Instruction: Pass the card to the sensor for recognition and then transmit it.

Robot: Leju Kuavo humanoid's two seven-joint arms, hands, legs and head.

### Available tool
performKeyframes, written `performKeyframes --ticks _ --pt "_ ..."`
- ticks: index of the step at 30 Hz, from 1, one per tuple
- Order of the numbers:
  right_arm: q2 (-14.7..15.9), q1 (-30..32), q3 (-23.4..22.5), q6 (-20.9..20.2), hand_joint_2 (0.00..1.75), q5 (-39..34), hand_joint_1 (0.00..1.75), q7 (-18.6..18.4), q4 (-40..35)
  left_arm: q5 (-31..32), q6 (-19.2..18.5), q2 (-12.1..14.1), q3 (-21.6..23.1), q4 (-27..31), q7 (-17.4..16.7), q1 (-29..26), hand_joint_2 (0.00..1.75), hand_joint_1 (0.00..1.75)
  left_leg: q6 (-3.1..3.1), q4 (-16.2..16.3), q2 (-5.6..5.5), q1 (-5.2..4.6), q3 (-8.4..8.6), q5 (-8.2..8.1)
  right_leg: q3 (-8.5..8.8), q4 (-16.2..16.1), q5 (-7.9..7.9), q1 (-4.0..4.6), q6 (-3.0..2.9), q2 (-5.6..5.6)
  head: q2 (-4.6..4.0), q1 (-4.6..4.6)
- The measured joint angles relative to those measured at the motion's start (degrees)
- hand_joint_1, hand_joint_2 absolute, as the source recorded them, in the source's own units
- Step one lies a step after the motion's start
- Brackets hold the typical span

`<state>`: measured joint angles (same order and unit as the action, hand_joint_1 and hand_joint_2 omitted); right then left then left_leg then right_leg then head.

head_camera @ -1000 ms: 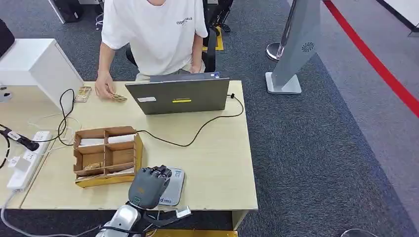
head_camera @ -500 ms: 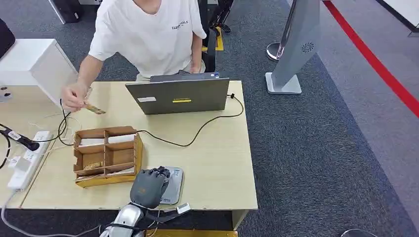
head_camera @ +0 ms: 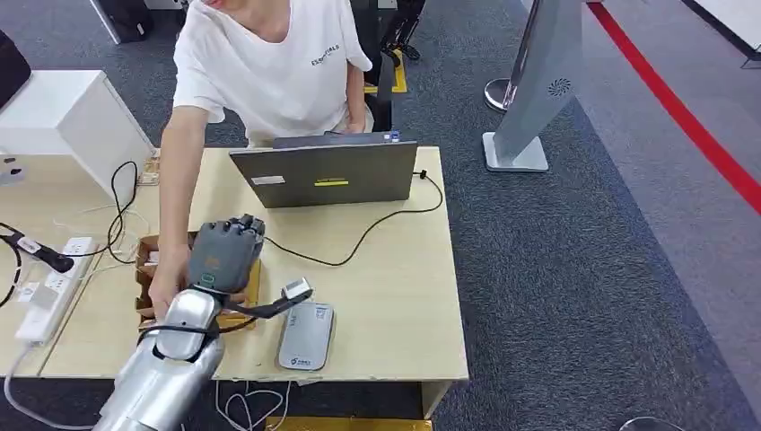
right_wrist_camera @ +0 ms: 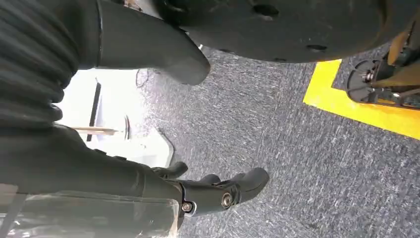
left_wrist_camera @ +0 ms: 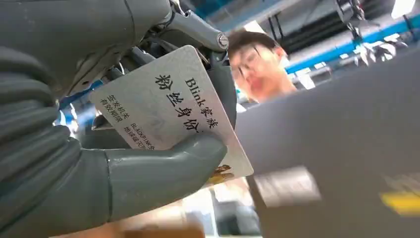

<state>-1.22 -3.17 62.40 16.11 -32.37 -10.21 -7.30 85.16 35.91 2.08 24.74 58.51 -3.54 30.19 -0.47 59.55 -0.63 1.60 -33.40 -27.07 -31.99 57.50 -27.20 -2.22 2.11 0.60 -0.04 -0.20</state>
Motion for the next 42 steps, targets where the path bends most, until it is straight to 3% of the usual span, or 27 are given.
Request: performKeyframes --ticks 7,22,23,38,42 --pt "0.2 -0.2 1.0 -0.6 1.75 -0.2 0.00 -0.4 0.0 1.3 -1.3 3.1 -1.3 -2.6 -0.5 9.1 1.75 1.75 -0.01 0.0 0.00 0.00 -0.09 0.09 -0.09 0.0 0.09 0.00 -0.02 0.00 0.00 0.02" --pt "0.2 -0.4 1.7 -0.9 1.75 -0.3 0.00 -0.7 0.0 2.4 -1.5 4.1 -1.3 -8.3 -1.9 13.4 1.75 1.75 -0.02 0.0 0.01 -0.01 -0.14 0.10 -0.16 0.0 0.12 -0.01 -0.05 0.01 0.00 0.02" --pt "0.2 -0.4 1.9 -0.9 1.75 -0.3 0.00 -0.7 0.0 2.4 -1.5 4.1 -1.3 -8.5 -1.9 13.5 1.75 0.00 -0.02 0.0 0.02 -0.01 -0.14 0.10 -0.17 0.0 0.13 -0.01 -0.05 0.02 0.00 0.02" --pt "0.2 -0.5 2.1 -0.7 1.75 -1.3 0.00 0.2 0.0 2.1 -1.1 3.9 -1.9 -10.2 -2.2 12.9 1.75 0.00 -0.03 0.0 0.01 -0.01 -0.17 0.11 -0.19 0.0 0.13 -0.01 -0.05 0.02 0.00 0.02" --pt "0.2 -0.4 2.0 -0.6 1.75 -2.6 0.00 -0.4 0.0 0.2 -2.2 3.7 -2.2 -4.6 -0.6 8.1 1.75 0.00 -0.03 0.0 0.02 -0.01 -0.19 0.10 -0.21 0.0 0.12 -0.02 -0.05 0.02 0.00 0.02"
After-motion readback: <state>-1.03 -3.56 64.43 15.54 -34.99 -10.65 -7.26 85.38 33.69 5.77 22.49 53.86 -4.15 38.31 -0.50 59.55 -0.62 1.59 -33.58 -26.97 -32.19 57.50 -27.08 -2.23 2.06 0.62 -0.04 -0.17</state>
